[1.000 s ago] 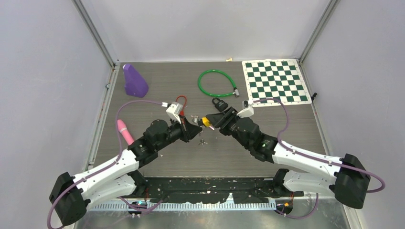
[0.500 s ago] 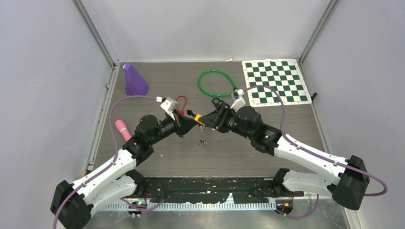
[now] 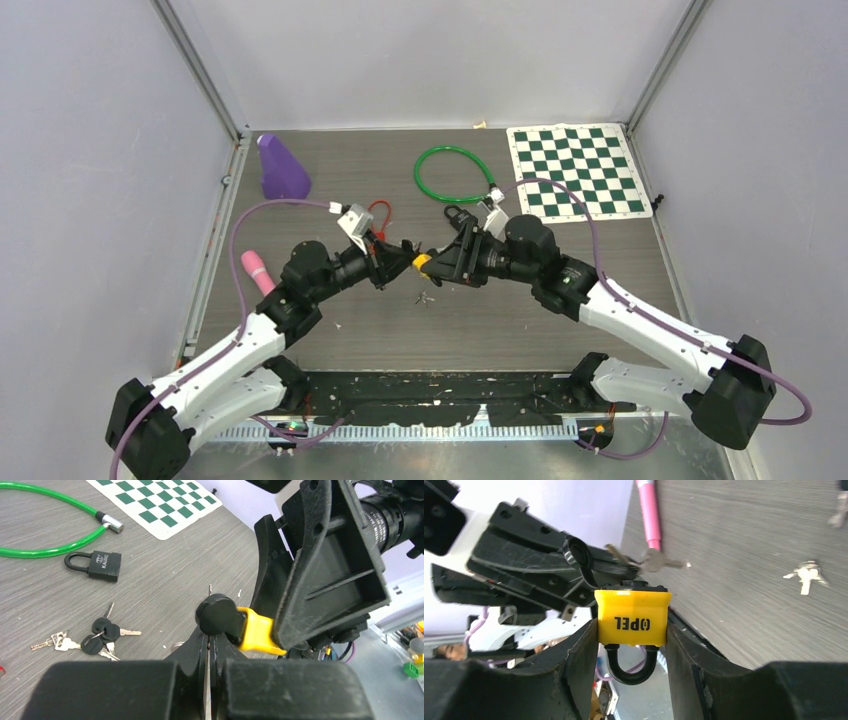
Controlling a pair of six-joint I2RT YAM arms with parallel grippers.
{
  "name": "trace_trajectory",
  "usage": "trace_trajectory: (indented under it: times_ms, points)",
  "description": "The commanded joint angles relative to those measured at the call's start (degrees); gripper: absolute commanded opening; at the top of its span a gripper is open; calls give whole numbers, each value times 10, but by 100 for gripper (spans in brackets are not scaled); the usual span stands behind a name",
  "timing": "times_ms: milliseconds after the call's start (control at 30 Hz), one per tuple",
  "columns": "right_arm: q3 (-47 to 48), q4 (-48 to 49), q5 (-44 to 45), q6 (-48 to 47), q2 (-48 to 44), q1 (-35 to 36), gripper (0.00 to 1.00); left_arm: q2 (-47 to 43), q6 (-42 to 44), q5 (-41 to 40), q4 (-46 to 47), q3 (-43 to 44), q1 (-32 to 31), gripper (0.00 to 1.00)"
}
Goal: Unlock with the key
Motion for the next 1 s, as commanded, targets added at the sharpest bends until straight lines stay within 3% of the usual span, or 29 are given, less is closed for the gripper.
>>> trace_trajectory:
  times_ms: [0, 267, 433, 600, 800, 967]
  points:
    - [10, -58, 30, -46, -22, -37, 5, 2, -35, -30, -23, 41, -8, 0]
    - [64, -276, 95, -174, 45, -62, 5, -5, -87, -205, -375, 101, 36, 0]
    - [71, -354, 89, -192, 134, -62, 5, -72, -38, -294, -504, 140, 42, 0]
    - [103, -420, 90, -204, 239, -62, 5, -144, 37, -317, -569, 183, 43, 0]
    - [207, -521, 140, -240, 352, -62, 6, -185, 124, -363, -591, 197, 43, 0]
    - [248, -532, 135, -237, 402, -71, 34, -198, 149, -376, -574, 165, 43, 0]
